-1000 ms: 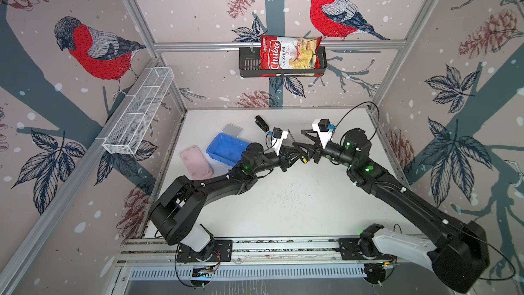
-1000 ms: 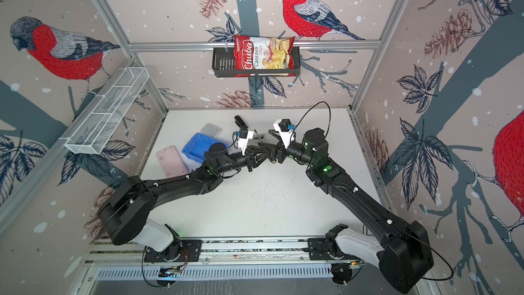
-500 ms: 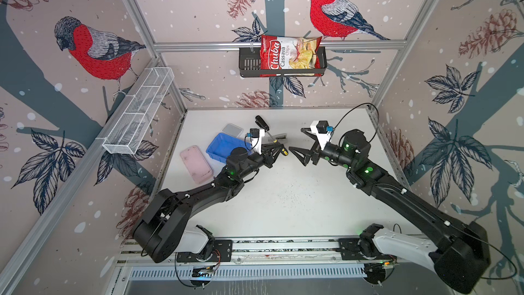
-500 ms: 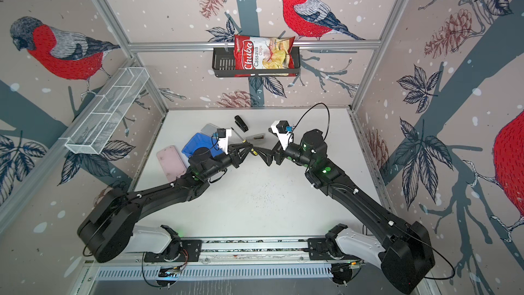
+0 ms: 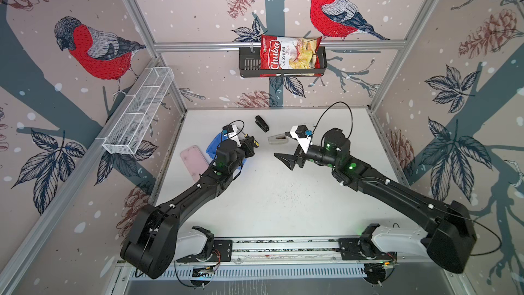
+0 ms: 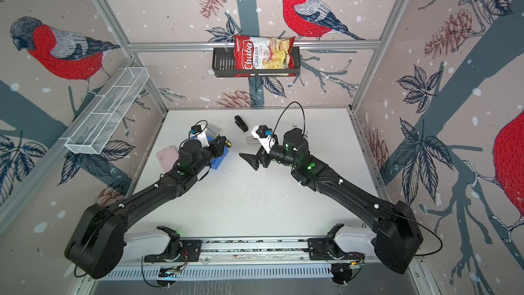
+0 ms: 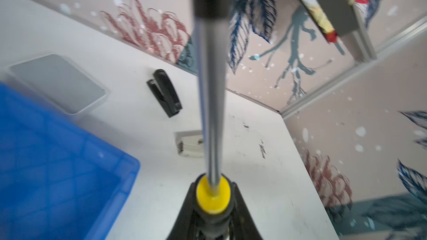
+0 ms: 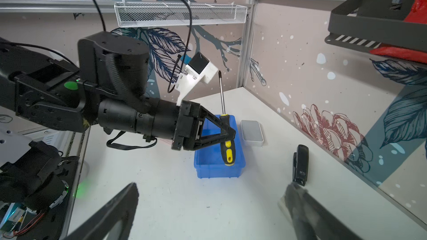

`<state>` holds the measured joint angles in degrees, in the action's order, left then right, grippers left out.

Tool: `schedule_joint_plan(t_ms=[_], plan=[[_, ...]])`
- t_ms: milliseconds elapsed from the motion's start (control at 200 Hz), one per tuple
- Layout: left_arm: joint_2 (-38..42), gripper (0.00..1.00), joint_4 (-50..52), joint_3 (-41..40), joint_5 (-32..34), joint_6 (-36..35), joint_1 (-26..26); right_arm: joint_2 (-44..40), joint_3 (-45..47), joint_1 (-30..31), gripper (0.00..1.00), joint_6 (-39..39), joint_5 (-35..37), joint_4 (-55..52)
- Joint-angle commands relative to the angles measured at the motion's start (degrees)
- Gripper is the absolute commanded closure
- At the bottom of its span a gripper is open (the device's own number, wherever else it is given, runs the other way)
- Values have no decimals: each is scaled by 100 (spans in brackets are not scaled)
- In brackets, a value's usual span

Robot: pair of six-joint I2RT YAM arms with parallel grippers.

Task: Put the screwdriver in the bin
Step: Place the screwdriver in the bin.

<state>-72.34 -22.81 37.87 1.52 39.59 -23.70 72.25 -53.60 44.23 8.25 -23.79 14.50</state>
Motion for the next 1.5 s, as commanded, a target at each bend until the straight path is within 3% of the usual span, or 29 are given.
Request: schedule_joint_plan(t_ms=[0,185,415,866,1326,1496], plan=[[-90,99,753,98,275,451,228,185,-136,112,0,269,153,-29],[-368,100,1347,369,192,916,736,367,-289,276,0,542,293,-251],[-1329,100,2776,1483,83,1225,1219,551,-465,427,0,839,432,-471],[-3160,100,3818,2878,-1227,1623,1671,747,-635,621,1,1158,761,-887],[-3355,100,3781,2817,-1215,1727,1663,742,-626,630,1,1216,951,-1010],[-3298,84,3752,2788,-1153,1717,1673,677,-599,623,0,1207,1017,-1020]])
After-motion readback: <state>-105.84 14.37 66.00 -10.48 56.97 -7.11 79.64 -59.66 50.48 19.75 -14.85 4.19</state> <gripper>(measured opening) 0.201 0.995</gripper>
